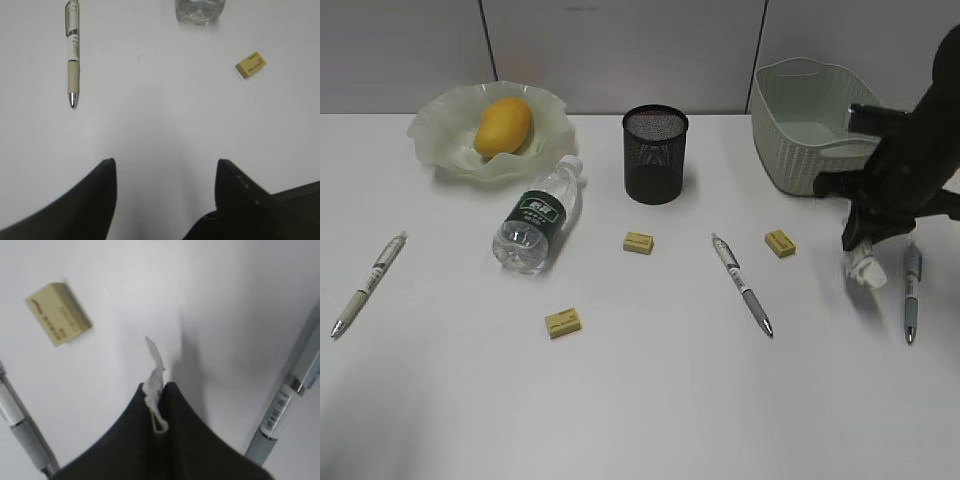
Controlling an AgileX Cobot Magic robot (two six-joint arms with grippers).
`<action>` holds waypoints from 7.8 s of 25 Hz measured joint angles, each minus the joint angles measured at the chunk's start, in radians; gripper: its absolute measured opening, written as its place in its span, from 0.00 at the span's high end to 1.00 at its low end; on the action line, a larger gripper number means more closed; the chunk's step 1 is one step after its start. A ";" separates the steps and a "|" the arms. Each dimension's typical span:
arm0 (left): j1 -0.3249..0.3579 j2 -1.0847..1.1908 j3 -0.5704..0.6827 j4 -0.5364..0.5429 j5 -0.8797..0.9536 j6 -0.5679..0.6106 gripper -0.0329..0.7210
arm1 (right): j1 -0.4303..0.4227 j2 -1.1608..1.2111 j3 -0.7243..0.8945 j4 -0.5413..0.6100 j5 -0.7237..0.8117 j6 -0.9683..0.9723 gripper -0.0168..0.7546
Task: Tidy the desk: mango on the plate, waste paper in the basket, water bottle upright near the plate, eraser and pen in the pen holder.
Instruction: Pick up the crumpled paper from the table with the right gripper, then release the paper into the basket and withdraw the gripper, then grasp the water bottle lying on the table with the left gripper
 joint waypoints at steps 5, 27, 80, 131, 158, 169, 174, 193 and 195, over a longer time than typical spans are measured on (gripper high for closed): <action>0.000 0.000 0.000 0.000 0.000 0.000 0.33 | 0.000 0.000 -0.220 0.007 0.184 -0.003 0.91; 0.000 0.000 0.000 0.000 -0.003 0.000 0.36 | 0.001 0.130 -0.613 -0.146 -0.247 -0.013 0.91; 0.000 0.000 0.000 -0.008 0.051 0.000 0.38 | 0.001 -0.207 -0.390 -0.089 0.491 -0.080 0.25; -0.004 0.259 -0.341 0.029 -0.135 0.000 0.38 | 0.001 -1.541 0.666 -0.088 0.308 -0.087 0.28; -0.253 1.206 -1.269 0.186 0.475 -0.199 0.31 | 0.001 -1.541 0.667 -0.089 0.301 -0.089 0.28; -0.300 1.422 -1.475 0.283 0.481 -0.270 0.17 | 0.001 -1.541 0.667 -0.089 0.301 -0.089 0.28; -0.306 1.475 -1.486 0.346 0.481 -0.299 0.17 | 0.001 -1.541 0.667 -0.089 0.301 -0.089 0.28; -0.307 1.564 -1.495 0.321 0.482 -0.344 0.21 | 0.001 -1.541 0.667 -0.089 0.301 -0.089 0.28; -0.307 1.564 -1.495 0.322 0.482 -0.344 0.26 | 0.001 -1.541 0.667 -0.089 0.301 -0.089 0.28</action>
